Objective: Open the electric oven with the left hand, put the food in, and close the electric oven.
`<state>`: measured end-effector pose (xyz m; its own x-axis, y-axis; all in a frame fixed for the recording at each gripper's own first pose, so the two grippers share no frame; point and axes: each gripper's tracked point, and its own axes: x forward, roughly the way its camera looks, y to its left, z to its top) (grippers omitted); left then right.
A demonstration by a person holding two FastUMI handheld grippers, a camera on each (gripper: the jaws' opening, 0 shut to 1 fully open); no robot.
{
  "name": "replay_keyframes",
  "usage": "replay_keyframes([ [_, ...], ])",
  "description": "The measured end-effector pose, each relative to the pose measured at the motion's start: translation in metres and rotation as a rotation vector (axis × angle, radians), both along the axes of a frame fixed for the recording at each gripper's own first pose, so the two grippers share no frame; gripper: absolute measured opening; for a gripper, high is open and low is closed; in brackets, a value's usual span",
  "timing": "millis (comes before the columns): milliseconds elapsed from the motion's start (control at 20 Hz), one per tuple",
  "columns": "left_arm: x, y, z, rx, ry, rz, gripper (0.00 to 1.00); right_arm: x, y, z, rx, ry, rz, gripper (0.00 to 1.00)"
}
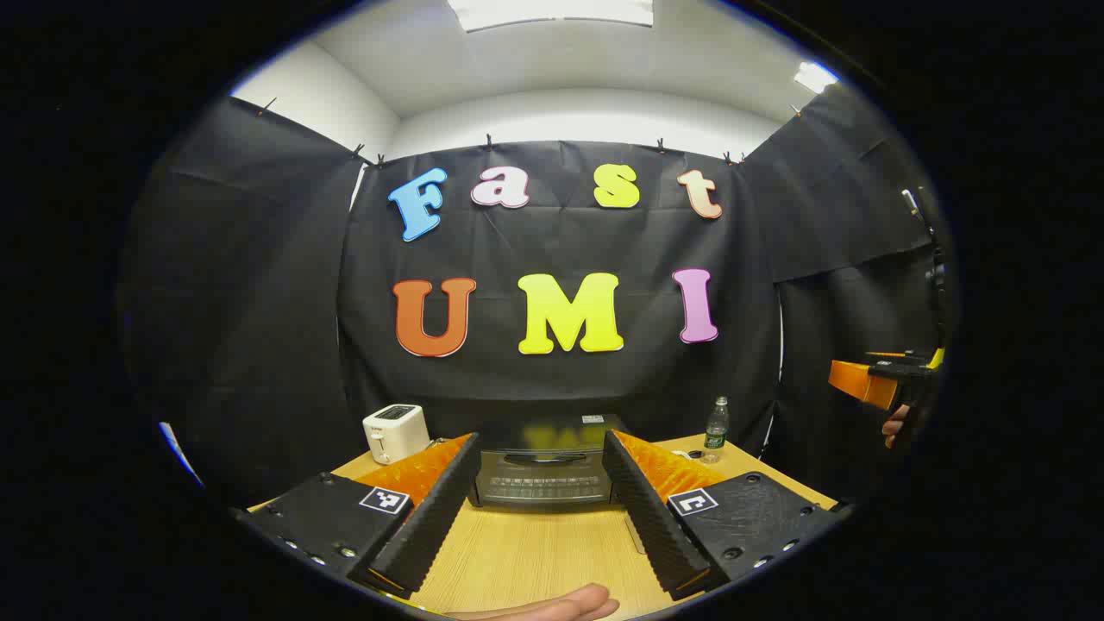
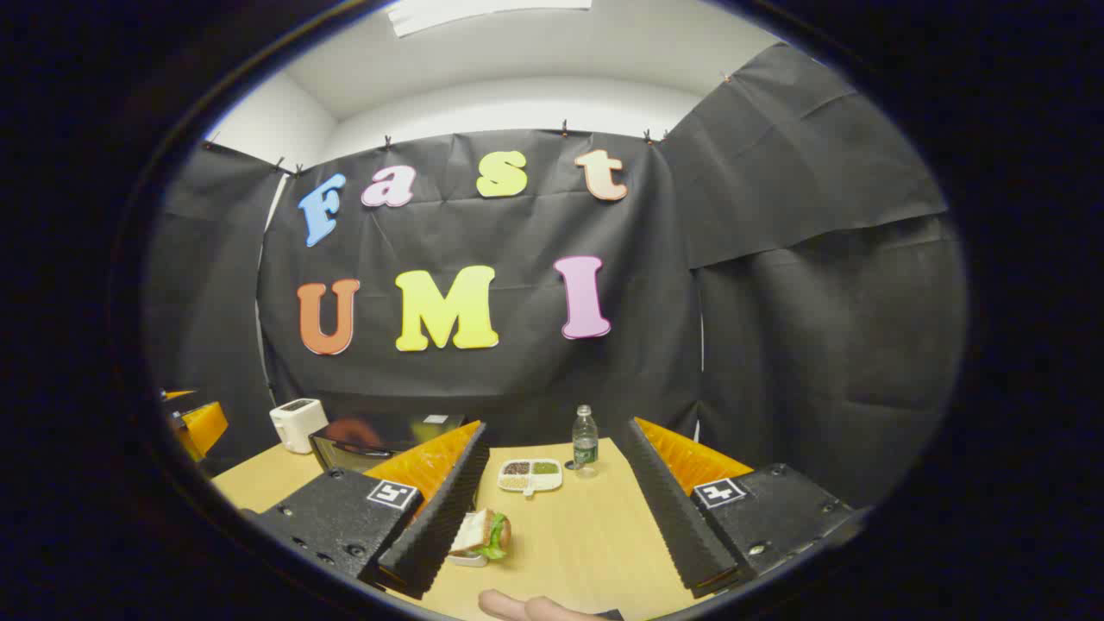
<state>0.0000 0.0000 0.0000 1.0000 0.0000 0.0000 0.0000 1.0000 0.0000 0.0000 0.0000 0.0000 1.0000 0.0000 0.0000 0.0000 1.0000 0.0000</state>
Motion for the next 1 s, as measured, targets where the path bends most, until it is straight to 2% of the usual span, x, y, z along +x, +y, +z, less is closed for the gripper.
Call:
replay_keyframes([
  [50, 0.0, 0.0, 0.0, 0.005, -0.003, 0.0, 0.93, 0.0, 0.001, 0.001, -0.001, -0.004, 0.003, 0.99],
  [400, 0.008, 0.003, -0.009, -0.021, 0.015, -0.014, 0.93, -0.007, 0.001, 0.006, 0.004, -0.026, 0.023, 0.99],
  [600, 0.021, 0.003, -0.018, -0.04, 0.034, -0.026, 0.93, -0.004, -0.012, 0.003, 0.011, -0.027, 0.001, 1.0],
  [800, 0.055, 0.011, -0.026, -0.008, 0.062, 0.01, 0.93, -0.001, -0.026, -0.001, 0.01, -0.032, -0.012, 0.99],
  [1000, 0.111, 0.005, -0.051, -0.023, 0.137, -0.024, 0.93, 0.002, -0.045, -0.008, 0.017, -0.029, -0.042, 0.99],
])
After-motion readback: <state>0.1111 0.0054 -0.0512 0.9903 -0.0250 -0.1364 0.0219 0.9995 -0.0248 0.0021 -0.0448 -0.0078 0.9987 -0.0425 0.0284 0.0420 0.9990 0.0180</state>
